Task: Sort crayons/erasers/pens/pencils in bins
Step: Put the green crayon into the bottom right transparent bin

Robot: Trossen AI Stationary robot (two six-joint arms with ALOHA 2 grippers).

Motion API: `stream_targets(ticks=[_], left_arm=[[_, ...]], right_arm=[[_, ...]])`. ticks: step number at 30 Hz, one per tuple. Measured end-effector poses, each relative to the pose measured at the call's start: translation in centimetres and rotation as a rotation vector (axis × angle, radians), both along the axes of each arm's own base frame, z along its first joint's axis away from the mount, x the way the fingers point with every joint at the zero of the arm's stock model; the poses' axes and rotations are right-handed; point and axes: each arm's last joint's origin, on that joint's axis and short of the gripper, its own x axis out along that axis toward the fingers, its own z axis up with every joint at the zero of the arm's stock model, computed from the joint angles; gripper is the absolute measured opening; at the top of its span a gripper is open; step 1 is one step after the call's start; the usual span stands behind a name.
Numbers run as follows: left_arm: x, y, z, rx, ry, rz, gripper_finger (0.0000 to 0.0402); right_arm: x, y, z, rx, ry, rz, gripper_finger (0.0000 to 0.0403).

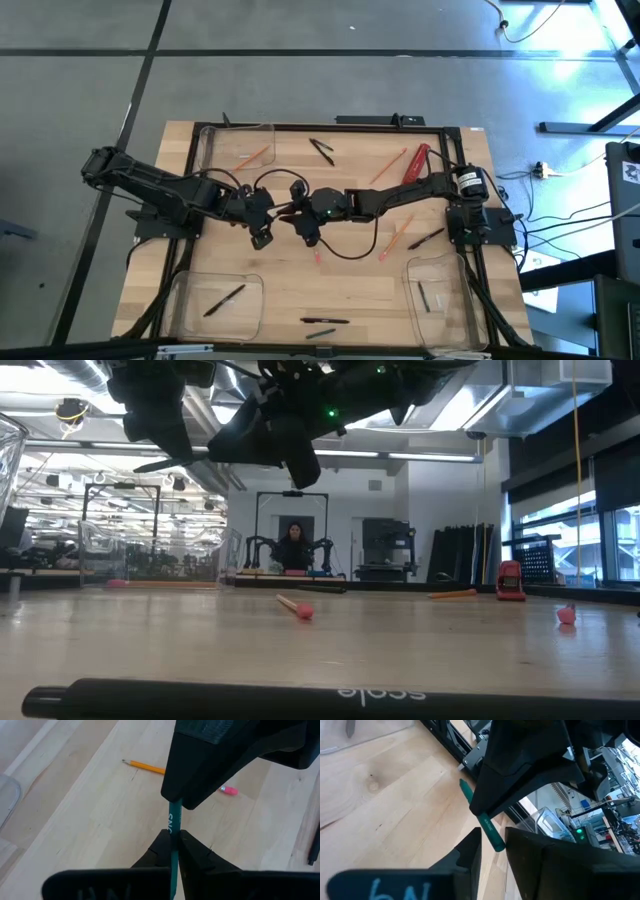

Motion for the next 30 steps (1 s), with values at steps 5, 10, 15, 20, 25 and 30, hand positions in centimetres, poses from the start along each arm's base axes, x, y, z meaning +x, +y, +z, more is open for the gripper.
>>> stream_targets(ticks=[5,10,15,20,25,30], left_arm=[[0.00,0.01,0.00,0.000,0.000,0.000,0.0002],[0.00,0.00,-0.01,0.000,0.000,0.000,0.0005],[0.00,0.00,-0.01,0.000,0.001,0.000,0.0002],[-0.01,-0.03,-0.01,-0.003,0.001,-0.003,0.0005],[-0.02,-0.02,-0.01,-0.002,0.002,-0.003,0.0002],[-0.02,-0.01,-0.01,-0.002,0.002,-0.002,0.0011]], right_arm=[[0.00,0.00,-0.01,0.000,0.001,0.000,0.0076],[0.00,0.00,-0.01,0.000,0.001,-0.001,0.0066],[-0.01,0.00,-0.05,0.000,0.004,0.000,0.0058],[-0.01,0.03,-0.06,0.010,0.005,0.019,0.0054],[-0.01,0.03,-0.09,0.010,0.007,0.020,0.0049],[-0.01,0.05,-0.10,0.011,0.007,0.021,0.0048]])
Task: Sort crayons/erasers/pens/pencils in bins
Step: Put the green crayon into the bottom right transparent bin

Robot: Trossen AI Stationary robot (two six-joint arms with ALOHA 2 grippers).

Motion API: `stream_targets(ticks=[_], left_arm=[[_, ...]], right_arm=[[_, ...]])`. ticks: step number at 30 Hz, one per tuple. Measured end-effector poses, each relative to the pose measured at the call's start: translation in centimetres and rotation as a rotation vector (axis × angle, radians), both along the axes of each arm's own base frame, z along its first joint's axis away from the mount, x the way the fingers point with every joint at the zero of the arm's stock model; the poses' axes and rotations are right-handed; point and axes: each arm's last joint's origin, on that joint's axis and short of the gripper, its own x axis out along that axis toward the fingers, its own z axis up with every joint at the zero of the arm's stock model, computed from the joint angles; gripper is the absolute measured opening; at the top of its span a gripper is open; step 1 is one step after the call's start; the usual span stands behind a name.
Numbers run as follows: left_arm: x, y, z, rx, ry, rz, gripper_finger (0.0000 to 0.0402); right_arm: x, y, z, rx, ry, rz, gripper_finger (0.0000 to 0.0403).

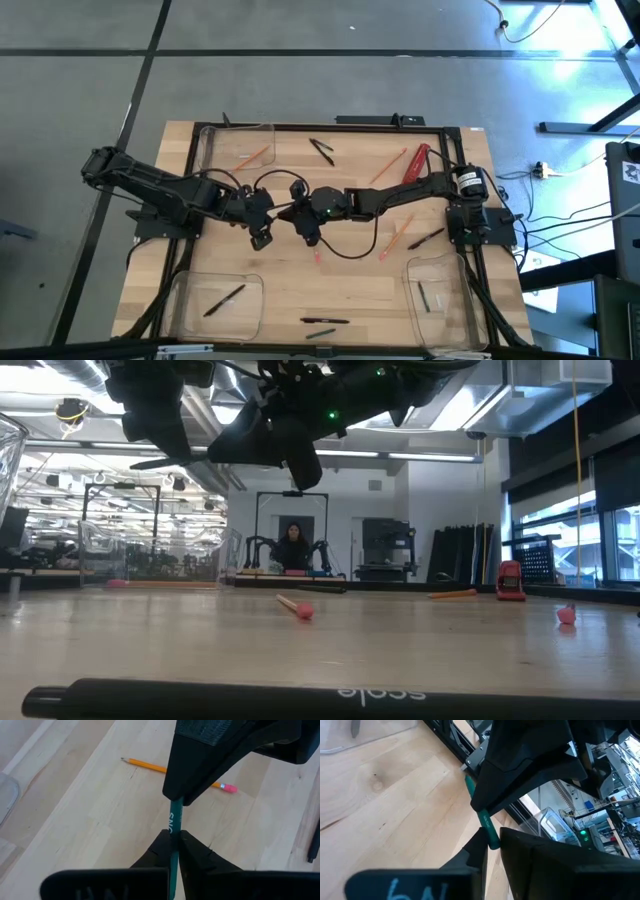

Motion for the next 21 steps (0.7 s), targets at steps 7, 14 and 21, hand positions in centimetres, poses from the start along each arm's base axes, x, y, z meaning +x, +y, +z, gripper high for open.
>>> stream_targets(ticks=[7,14,21], left_arm=[[0.00,0.02,0.00,0.001,-0.001,0.006,0.0032],[0.06,0.00,0.02,-0.004,-0.003,-0.002,0.0065],[0.06,0.06,0.03,0.027,-0.005,-0.003,0.0087]], right_arm=[[0.00,0.02,0.00,0.001,0.000,0.001,0.0048],[0.01,0.09,0.05,0.003,-0.006,0.007,0.0047],[-0.07,0.06,-0.16,0.000,0.018,0.004,0.0047]])
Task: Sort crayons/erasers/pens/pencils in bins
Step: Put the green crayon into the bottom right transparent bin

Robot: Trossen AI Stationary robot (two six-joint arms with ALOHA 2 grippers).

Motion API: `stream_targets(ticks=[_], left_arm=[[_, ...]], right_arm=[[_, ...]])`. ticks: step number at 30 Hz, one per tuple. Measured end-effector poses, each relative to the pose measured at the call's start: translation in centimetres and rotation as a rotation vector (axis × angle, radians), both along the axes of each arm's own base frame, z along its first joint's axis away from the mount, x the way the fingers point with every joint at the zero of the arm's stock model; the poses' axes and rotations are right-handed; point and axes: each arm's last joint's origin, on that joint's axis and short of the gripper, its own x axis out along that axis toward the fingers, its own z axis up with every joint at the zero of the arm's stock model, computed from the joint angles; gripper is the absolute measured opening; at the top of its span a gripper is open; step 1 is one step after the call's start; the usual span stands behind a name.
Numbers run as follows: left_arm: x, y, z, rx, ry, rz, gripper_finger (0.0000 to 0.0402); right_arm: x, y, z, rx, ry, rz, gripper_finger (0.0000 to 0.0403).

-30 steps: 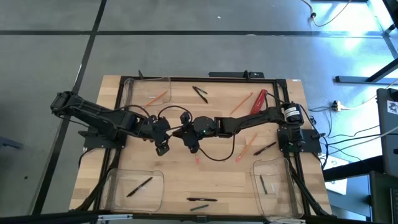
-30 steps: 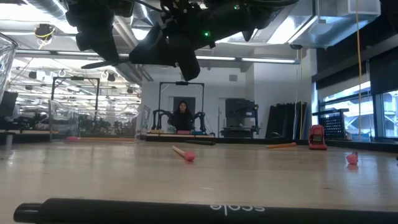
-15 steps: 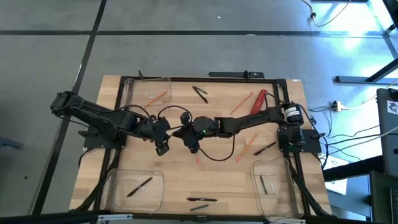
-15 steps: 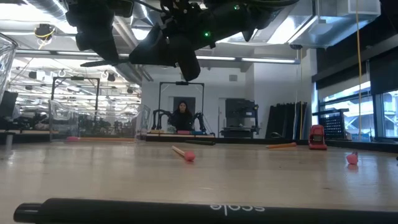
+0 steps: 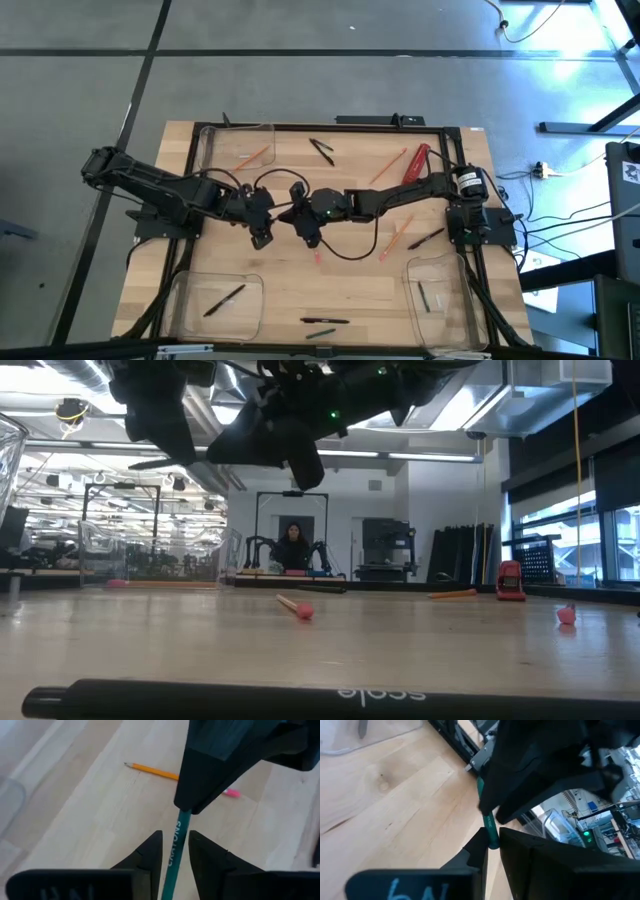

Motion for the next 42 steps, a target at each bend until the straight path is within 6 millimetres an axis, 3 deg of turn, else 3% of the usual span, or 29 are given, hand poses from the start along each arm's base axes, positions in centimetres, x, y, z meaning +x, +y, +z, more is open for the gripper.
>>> stream_targets(ticks=[12,22,26,31,42], left_arm=[[-1.6,0.3,1.8,0.002,-0.069,-0.092,0.0088],[-3.7,0.8,3.9,-0.010,-0.178,-0.102,0.0088],[-3.8,0.7,3.9,0.034,-0.172,-0.135,0.0088],[-3.8,0.3,3.8,0.075,-0.165,-0.183,0.0088],[-4.1,-1.0,3.9,0.169,-0.173,-0.260,0.0088]], right_arm=[[-0.4,0.3,-0.4,-0.021,0.058,-0.140,0.0047],[-2.7,1.7,3.0,0.172,0.081,-0.263,0.0047],[-4.3,2.3,4.4,0.185,0.113,-0.366,0.0047],[-7.0,3.7,6.6,0.332,0.156,-0.446,0.0047],[-15.6,7.6,10.7,0.765,0.303,-0.693,0.0048]])
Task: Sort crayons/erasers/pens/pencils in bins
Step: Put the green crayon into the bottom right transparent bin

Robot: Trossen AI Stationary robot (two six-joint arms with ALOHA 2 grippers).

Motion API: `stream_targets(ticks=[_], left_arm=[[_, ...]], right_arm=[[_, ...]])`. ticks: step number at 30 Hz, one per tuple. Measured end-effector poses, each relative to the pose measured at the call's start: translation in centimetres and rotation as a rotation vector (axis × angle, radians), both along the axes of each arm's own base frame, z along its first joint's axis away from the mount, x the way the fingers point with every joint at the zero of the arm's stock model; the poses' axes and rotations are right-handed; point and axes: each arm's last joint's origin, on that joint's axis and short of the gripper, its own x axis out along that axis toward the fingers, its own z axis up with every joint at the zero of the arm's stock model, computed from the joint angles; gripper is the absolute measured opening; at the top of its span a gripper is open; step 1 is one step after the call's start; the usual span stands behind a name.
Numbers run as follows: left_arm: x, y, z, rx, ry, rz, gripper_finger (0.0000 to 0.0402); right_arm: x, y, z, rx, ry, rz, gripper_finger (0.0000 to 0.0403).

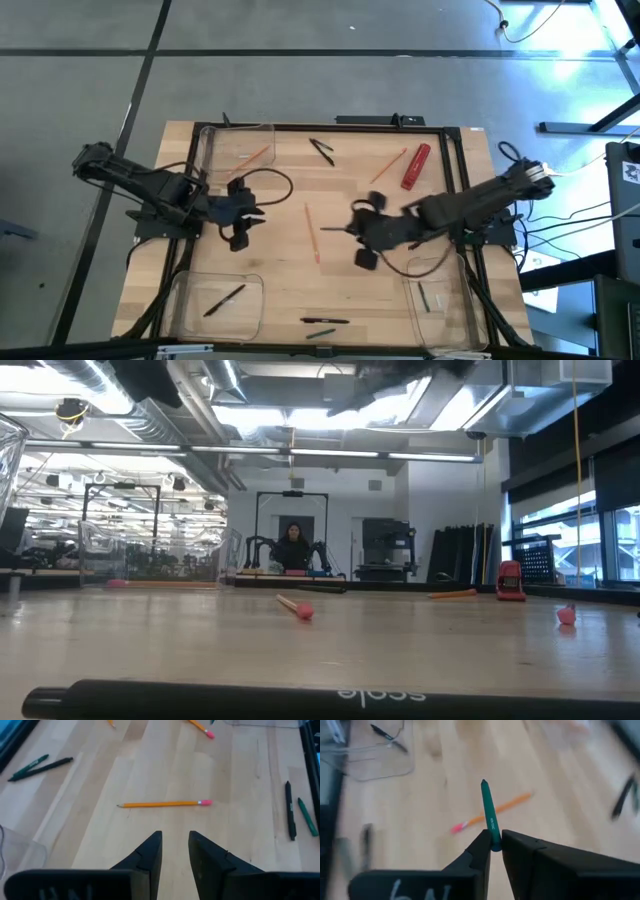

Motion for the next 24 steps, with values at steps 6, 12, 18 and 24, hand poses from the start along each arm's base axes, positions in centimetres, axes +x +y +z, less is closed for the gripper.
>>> stream_targets(ticks=[6,12,18,24], left_arm=[[-0.1,-0.4,0.0,0.041,0.002,-0.045,0.0088],[-0.1,-0.3,0.0,0.065,-0.005,-0.026,0.0088],[-0.1,-0.3,0.0,0.079,-0.007,-0.023,0.0088],[-0.1,-0.3,0.0,0.079,-0.007,-0.023,0.0088]], right_arm=[[-4.4,2.6,-0.4,0.229,0.217,-0.099,0.0048],[-7.6,4.3,-1.1,0.421,0.504,-0.258,0.0048],[-10.3,5.0,-1.3,0.594,0.899,-0.451,0.0039],[-11.1,5.3,-1.1,0.672,1.082,-0.454,0.0032]])
